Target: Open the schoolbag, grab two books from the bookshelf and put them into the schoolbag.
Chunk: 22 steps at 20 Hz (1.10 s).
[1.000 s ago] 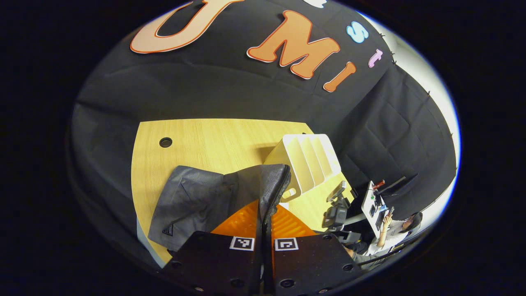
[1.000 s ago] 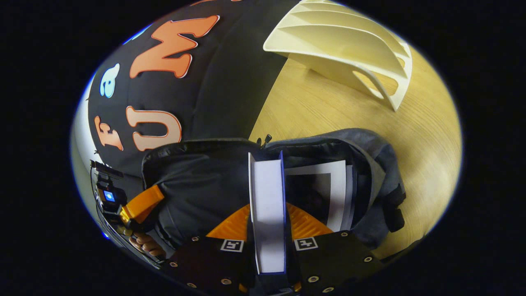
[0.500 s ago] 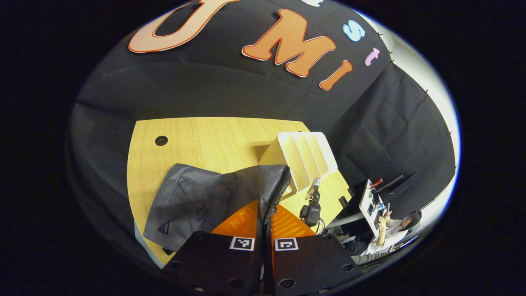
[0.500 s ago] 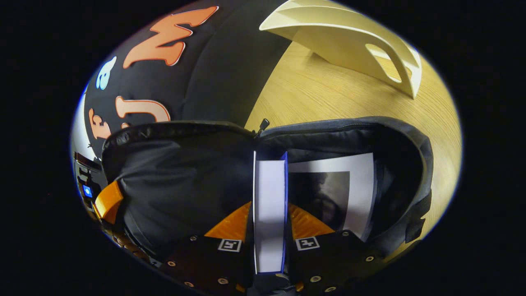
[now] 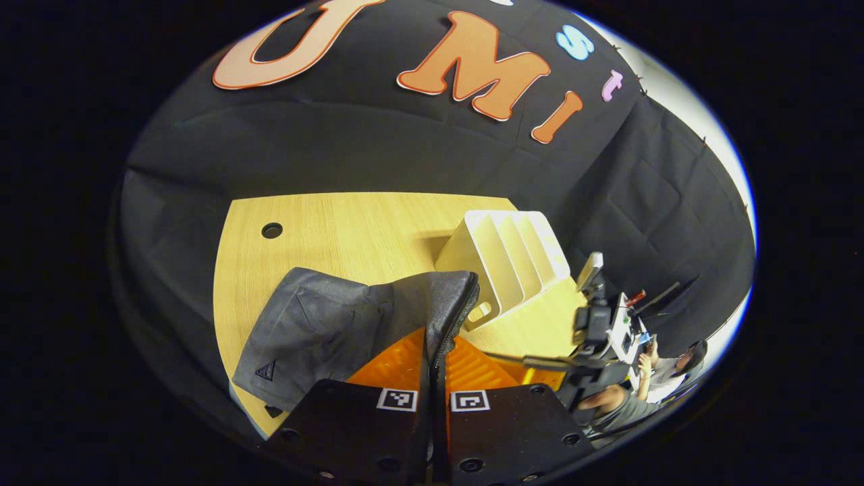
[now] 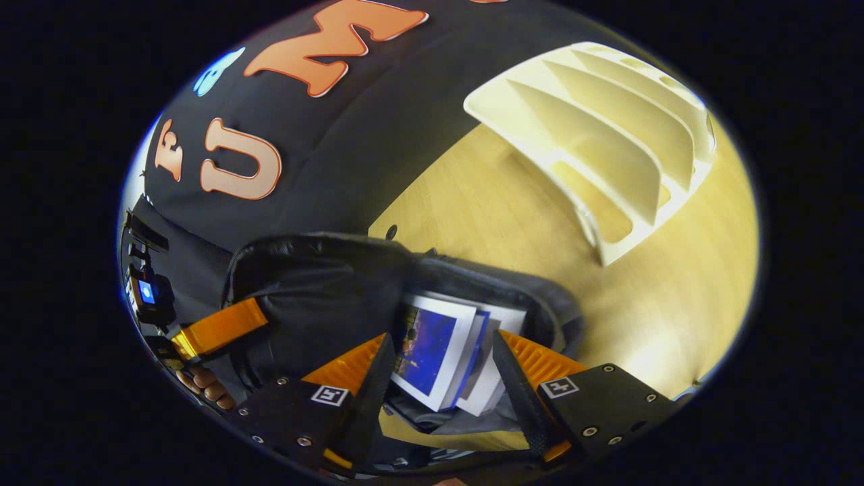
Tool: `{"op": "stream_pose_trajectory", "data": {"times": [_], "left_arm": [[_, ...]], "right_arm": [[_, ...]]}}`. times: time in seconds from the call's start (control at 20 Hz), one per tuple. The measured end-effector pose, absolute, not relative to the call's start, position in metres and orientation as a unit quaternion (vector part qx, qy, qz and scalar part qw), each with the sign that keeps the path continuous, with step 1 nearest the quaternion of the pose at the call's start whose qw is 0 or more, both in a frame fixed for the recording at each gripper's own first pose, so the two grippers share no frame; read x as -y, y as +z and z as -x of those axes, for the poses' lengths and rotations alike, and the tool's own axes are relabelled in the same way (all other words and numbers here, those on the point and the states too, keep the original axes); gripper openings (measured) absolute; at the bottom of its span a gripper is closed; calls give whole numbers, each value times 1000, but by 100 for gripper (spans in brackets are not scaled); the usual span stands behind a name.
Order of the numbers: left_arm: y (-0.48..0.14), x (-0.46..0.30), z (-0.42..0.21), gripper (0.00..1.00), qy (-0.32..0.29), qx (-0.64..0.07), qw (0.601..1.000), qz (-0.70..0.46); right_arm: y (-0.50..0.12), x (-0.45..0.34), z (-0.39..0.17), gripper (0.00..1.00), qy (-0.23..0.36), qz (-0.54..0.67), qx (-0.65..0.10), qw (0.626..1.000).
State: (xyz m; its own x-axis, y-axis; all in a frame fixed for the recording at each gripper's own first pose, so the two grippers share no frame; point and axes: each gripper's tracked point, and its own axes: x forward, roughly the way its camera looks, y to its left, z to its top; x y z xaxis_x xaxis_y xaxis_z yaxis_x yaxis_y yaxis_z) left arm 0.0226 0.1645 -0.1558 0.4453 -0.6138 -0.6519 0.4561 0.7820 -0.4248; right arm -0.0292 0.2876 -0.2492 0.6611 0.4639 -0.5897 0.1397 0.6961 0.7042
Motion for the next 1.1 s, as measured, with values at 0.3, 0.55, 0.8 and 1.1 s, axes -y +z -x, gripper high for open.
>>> {"op": "stream_pose_trajectory", "data": {"times": [0.3, 0.55, 0.8, 1.1], "left_arm": [[-181, -130, -8, 6, -258, -429, 862, 79], [-208, -94, 8, 18, -208, -444, 868, 72], [-210, -46, 26, 63, -181, -446, 872, 94], [-163, 19, 29, 80, -161, -363, 915, 76]], "right_arm": [[-227, -201, 23, 97, 92, -329, -383, 858], [-192, -138, 5, 98, 85, -263, -328, 903], [-169, -88, -6, 98, 97, -220, -297, 924], [-132, -45, -7, 98, 124, -155, -242, 950]]}}
